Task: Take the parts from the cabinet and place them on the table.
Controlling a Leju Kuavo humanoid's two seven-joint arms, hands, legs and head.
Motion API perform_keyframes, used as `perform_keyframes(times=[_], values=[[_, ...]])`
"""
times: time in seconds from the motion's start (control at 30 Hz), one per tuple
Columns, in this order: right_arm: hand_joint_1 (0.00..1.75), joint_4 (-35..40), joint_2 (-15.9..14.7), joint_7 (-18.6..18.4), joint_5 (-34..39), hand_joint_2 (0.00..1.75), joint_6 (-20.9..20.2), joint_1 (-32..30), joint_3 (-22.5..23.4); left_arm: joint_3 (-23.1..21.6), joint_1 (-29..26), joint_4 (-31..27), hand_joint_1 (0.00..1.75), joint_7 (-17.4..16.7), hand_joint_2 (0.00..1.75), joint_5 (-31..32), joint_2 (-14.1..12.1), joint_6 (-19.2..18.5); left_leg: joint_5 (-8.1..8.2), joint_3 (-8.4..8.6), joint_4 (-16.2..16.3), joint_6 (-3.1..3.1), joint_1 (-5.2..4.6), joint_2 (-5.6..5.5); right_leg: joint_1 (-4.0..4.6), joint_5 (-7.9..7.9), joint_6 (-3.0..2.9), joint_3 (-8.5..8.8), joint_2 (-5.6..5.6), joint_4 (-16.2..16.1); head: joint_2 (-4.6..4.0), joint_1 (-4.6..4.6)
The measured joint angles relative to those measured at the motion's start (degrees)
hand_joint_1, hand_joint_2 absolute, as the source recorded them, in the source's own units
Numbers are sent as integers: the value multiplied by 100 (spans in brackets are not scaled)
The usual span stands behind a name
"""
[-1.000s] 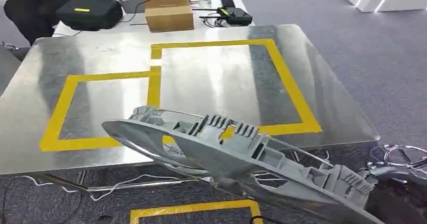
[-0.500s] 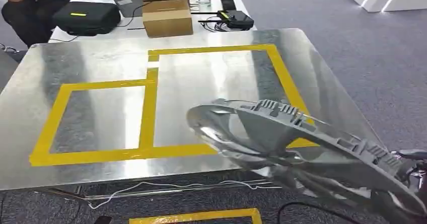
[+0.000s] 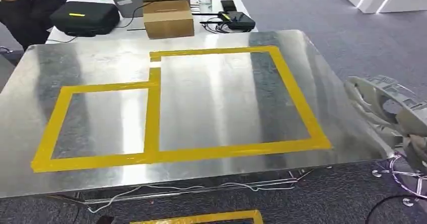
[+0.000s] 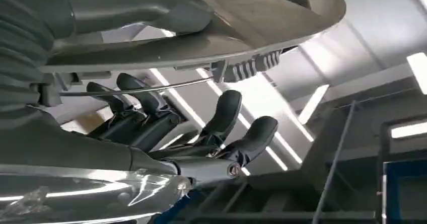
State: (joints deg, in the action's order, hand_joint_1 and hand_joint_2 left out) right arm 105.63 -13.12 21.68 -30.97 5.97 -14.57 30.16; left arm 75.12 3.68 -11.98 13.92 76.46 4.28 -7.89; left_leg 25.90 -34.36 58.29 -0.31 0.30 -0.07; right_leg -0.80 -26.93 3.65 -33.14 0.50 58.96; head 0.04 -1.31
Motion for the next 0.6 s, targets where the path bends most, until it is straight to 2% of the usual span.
perform_keyframes(times=[0.03, 0.07, 0.13, 0.17, 0.2, 0.23, 0.27, 0.3, 0.33, 0.37, 0.4, 0.43, 0.5, 0.53, 0.57, 0.6], values=[[175, -66, -52, 0, -15, 175, 11, 27, 37, 0, 2, 0, 0, 0, 0, 0, -4, 0, -5, 16, -5, 22, 12, -2, -3, -51, 30, -33, -7, 81, 0, -11], [175, -122, -85, 0, -20, 175, 13, 68, 68, 0, 7, -2, 0, 0, 0, 0, -22, 0, 10, 27, -4, 55, 14, 0, -4, -235, 55, -166, -10, 360, 0, -42], [175, -253, -124, -20, -70, 175, 81, 125, 114, -2, 10, 0, 0, 0, 0, 2, -33, 2, 28, 39, -2, 84, 4, 0, -3, -665, 90, -629, -11, 1299, 0, -66], [175, -323, -155, -39, -100, 175, 127, 157, 118, -2, 6, 0, 0, 0, 0, 11, -35, 0, 38, 45, 0, 92, 0, 0, -3, -776, 99, -847, -10, 1690, 0, -70], [175, -401, -205, -59, -122, 175, 203, 191, 124, -2, 5, 0, 0, 0, 0, 17, -37, 0, 47, 57, 1, 99, -1, -1, -4, -740, 97, -938, -11, 1805, 0, -74], [175, -479, -278, -70, -129, 175, 295, 233, 144, -2, 5, 0, 0, 0, 0, 20, -37, -11, 61, 76, 2, 96, 0, -4, -5, -581, 95, -900, -12, 1664, 0, -77], [175, -533, -407, -113, -118, 175, 399, 296, 177, -7, 7, 0, 0, 0, 0, 52, -39, -20, 81, 107, 4, 92, 0, -7, -11, -297, 90, -723, -13, 1246, 0, -81], [175, -564, -571, -182, -120, 175, 477, 379, 212, -13, 7, 0, 0, 0, 0, 63, -44, -31, 106, 148, 4, 71, 3, -11, -21, 4, 87, -467, -14, 690, 0, -83], [175, -607, -792, -320, -201, 175, 540, 479, 254, -22, 8, 0, 0, 7, 0, 81, -57, -37, 137, 178, 6, 40, -9, -12, -39, 211, 107, -236, -15, 186, 0, -83], [175, -710, -982, -492, -339, 175, 544, 608, 269, -31, 17, 0, 0, 7, 0, 107, -92, -42, 154, 164, 20, 11, -55, -12, -22, 110, 109, -144, 2, 93, 0, -92], [175, -829, -1264, -713, -506, 175, 447, 721, 264, -42, 25, -2, 0, 5, 0, 120, -101, -63, 145, 152, 28, -5, -65, -15, -24, 139, 33, -165, 26, 79, 2, -81], [175, -955, -1476, -871, -604, 175, 334, 814, 253, -48, 28, -2, 0, 4, 0, 127, -107, -72, 137, 157, 5, -18, -66, -14, -20, 133, 7, -180, 27, 81, 0, -59], [175, -1274, -1893, -924, -692, 175, 238, 1014, 234, -72, 42, -2, 0, 4, 0, 138, -116, -81, 134, 174, -24, -73, -63, -14, -26, 130, -71, -180, 26, 59, 0, -57], [175, -1378, -2051, -972, -819, 175, 197, 1089, 214, -94, 44, -2, 0, 4, 0, 159, -131, -87, 189, 168, 17, -109, -57, -14, -45, 140, -107, -152, 10, 37, 0, -57], [175, -1478, -2204, -1032, -991, 175, 133, 1136, 177, -109, 53, 0, 0, 4, 0, 173, -129, -105, 327, 73, 209, -131, -64, -10, -46, 130, -142, -141, -8, 31, 0, -28], [175, -1609, -2368, -1086, -1209, 175, 6, 1211, 96, -129, 55, 0, 0, 4, 0, 186, -125, -122, 528, -123, 586, -143, -55, -9, -45, 129, -158, -145, -22, 31, 0, -18]])
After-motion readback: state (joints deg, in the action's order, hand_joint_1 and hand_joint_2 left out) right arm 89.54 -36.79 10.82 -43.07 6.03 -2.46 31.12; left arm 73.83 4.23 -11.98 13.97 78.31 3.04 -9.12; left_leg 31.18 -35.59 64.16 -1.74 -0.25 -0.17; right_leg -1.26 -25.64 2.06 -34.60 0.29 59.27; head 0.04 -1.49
